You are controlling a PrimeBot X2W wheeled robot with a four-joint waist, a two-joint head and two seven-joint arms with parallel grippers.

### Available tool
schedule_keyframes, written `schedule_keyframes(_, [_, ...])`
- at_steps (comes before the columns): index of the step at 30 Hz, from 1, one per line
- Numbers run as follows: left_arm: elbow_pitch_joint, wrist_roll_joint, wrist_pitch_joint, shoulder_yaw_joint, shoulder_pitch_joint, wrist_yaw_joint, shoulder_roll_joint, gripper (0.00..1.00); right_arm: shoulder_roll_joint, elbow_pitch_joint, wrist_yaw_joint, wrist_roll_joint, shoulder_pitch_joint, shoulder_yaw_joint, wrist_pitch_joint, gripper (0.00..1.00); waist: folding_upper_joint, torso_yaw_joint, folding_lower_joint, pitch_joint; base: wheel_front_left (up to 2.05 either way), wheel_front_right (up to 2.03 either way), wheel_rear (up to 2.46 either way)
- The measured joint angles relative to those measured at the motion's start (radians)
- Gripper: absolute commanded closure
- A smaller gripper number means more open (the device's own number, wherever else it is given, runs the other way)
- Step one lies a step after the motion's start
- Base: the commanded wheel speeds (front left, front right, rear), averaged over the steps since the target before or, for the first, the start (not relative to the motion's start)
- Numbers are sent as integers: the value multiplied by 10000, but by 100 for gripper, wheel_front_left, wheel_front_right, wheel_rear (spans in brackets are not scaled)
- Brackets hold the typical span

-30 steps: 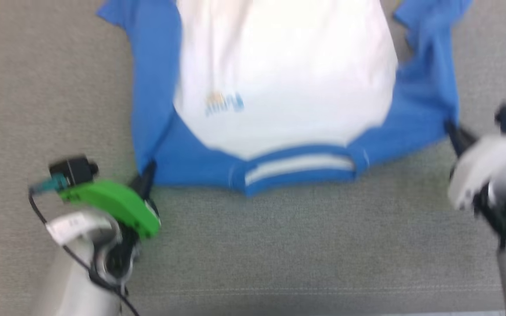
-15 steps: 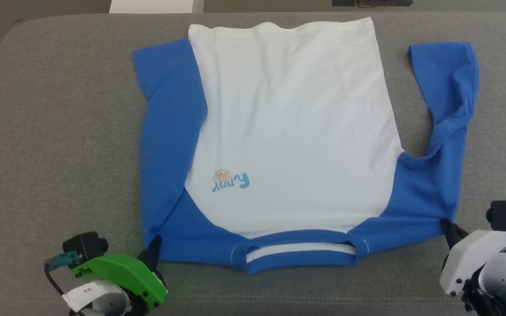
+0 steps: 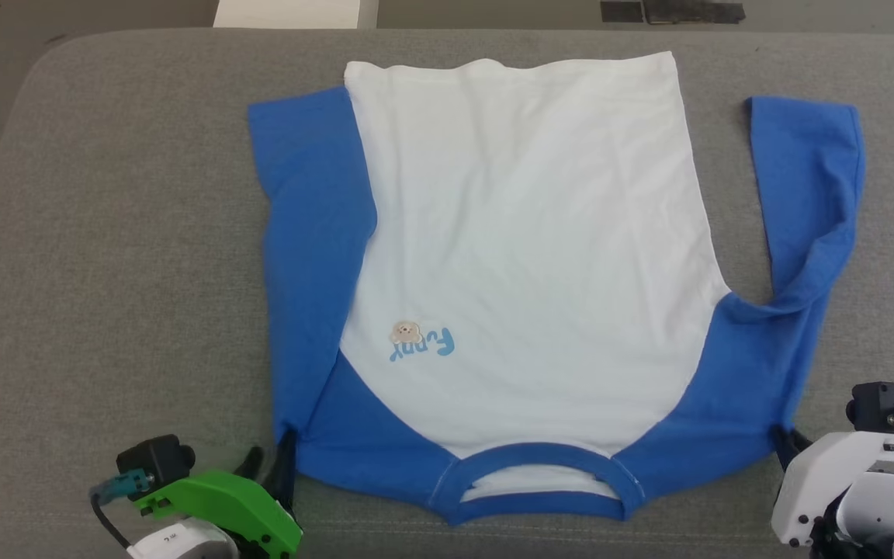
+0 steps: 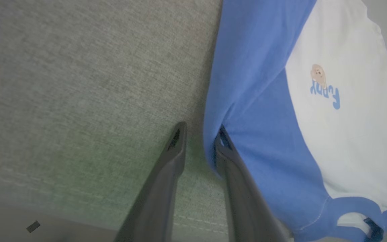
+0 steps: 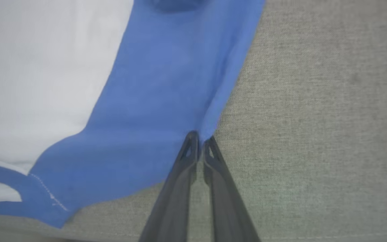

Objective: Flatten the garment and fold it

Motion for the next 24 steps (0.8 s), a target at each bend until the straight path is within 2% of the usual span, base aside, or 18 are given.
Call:
schedule_keyframes(7, [-355,59,-700,90,-18,-186,-15,0,-23,-1076,-6,-12,425,-234,-884,0,0,114,0,-237,0,0,0])
schedule_keyframes(11, [-892,479,-1540,267,-46,-165,23,0,-21,-1916,-6,-81,687,-186,-1956,0,0,144,0,-331,0,0,0])
schedule_keyframes(14, [-955,988,-2025,291,-453,12,123,0,-31,-2299,-6,-113,697,-71,-2846,0,0,130,0,-252,0,0,0])
schedule_keyframes(20, [123,2002,-2359,81,-2755,144,405,0,-29,-2462,-6,-230,449,631,-4157,0,0,34,0,212,0,0,0])
schedule_keyframes(24, [1204,2123,-2314,58,-4510,194,468,0,-36,-2508,-6,-328,-109,997,-4592,0,0,-93,0,674,0,0,0])
